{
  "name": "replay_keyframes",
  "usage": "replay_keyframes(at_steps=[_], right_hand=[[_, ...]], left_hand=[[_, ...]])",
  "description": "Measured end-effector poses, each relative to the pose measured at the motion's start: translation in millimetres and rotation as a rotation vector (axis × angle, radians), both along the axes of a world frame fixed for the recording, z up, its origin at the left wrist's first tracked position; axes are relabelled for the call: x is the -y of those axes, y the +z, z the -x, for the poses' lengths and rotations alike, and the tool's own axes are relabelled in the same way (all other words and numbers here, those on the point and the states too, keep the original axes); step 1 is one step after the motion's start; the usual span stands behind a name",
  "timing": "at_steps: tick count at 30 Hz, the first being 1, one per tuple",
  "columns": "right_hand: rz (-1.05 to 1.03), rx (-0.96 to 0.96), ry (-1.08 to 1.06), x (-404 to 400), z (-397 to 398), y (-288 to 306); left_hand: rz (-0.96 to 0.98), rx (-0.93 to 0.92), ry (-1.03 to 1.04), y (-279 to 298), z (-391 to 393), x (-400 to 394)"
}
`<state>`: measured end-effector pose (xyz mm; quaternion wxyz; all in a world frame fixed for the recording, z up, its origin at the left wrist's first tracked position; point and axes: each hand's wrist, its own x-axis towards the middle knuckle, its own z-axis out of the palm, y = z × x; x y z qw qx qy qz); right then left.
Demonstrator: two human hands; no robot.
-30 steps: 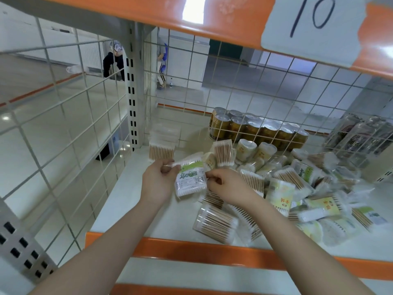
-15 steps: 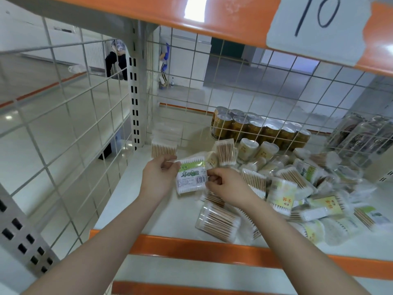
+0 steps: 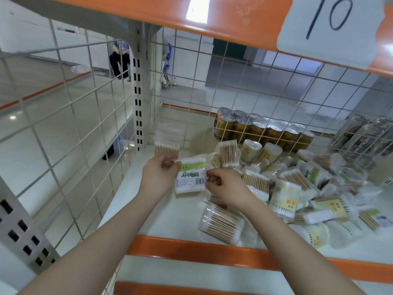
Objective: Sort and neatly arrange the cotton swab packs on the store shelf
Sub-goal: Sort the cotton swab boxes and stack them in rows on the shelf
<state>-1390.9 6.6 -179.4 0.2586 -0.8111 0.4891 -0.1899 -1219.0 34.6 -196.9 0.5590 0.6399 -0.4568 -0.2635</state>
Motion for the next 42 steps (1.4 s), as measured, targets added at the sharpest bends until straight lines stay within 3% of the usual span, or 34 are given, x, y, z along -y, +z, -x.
replay_keyframes(at_steps=[7, 12, 26, 34, 42], right_hand=[[0.005, -0.025, -0.081, 6.4, 6.6, 5.7], [0.037, -0.036, -0.122, 11.1, 8.3, 3.5], [0.036, -0.083, -0.162, 22.1, 13.9, -2.1], [0.023, -0.094, -0.167, 27.6, 16.3, -3.9], [0.033, -0.123, -0.169, 33.3, 16.4, -2.5]], left_hand=[[0.065, 0.051, 0.136, -10.9, -9.5, -8.3], [0.110, 0.235, 0.215, -21.7, -14.2, -16.3], [0.044, 0.616, -0.131, -37.1, -13.3, -8.7], [0.128, 1.004, 0.005, -39.1, -31.5, 8.3], [0.101, 1.055, 0.006, -37.8, -30.4, 27.0]])
